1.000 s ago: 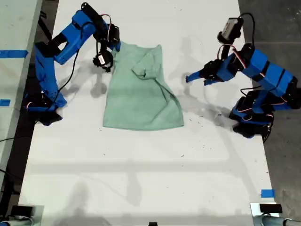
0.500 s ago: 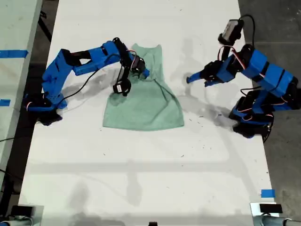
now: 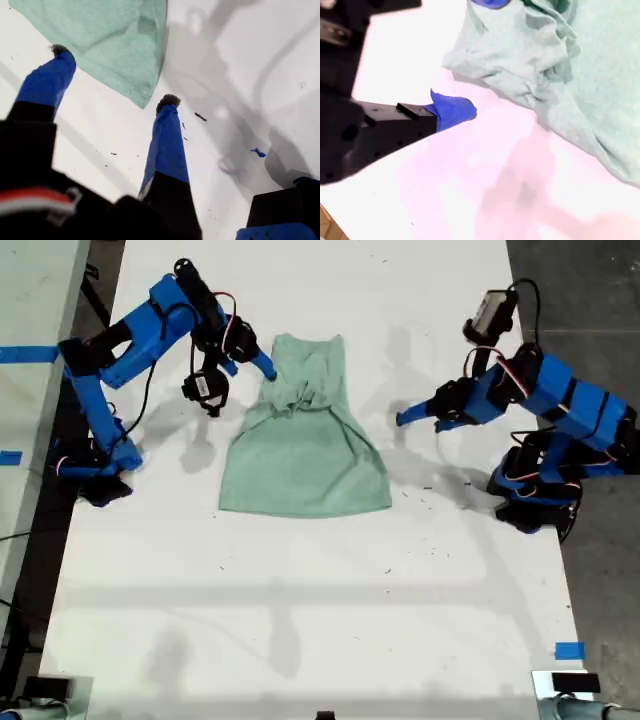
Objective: Fold tshirt
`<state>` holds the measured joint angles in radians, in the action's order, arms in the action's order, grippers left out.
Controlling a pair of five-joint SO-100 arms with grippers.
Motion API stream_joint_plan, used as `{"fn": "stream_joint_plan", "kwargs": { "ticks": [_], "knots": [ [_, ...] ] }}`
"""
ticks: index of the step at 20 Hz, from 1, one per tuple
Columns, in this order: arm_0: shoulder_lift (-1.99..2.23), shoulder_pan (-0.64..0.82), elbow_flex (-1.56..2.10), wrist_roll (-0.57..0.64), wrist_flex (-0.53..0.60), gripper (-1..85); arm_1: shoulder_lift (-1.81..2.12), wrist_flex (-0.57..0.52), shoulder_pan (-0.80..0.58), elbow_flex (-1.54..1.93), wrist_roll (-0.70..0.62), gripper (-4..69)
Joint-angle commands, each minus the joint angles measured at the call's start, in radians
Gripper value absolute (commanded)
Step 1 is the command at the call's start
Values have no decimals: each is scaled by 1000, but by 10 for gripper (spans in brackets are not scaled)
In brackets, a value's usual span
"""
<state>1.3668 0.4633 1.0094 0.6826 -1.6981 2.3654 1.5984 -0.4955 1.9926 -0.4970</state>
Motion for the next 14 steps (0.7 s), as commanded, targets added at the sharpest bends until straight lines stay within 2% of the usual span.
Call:
{"fn": "stream_joint_plan", "kwargs": {
  "ticks": [1, 2, 3, 5, 6, 11, 12, 14],
  "knots": [
    [253, -149, 232, -129, 23, 240, 26, -23, 37, -5, 17, 313],
    [311, -195, 308, -172, 26, 185, 26, -23, 49, -2, 21, 302],
    [354, -229, 368, -236, -2, 103, 25, -23, 58, 3, 25, 248],
    [426, -293, 488, -314, -8, 56, 21, -23, 74, 8, 32, 146],
    [462, -322, 545, -348, 11, 48, 18, -25, 75, 9, 34, 104],
    [532, -402, 661, -437, 46, 59, -41, -55, 91, 14, 28, 62],
    [540, -407, 670, -440, 51, 68, -49, -63, 94, 17, 23, 62],
    [548, -410, 680, -442, 61, 90, -80, -89, 107, 18, 6, 219]
  ]
}}
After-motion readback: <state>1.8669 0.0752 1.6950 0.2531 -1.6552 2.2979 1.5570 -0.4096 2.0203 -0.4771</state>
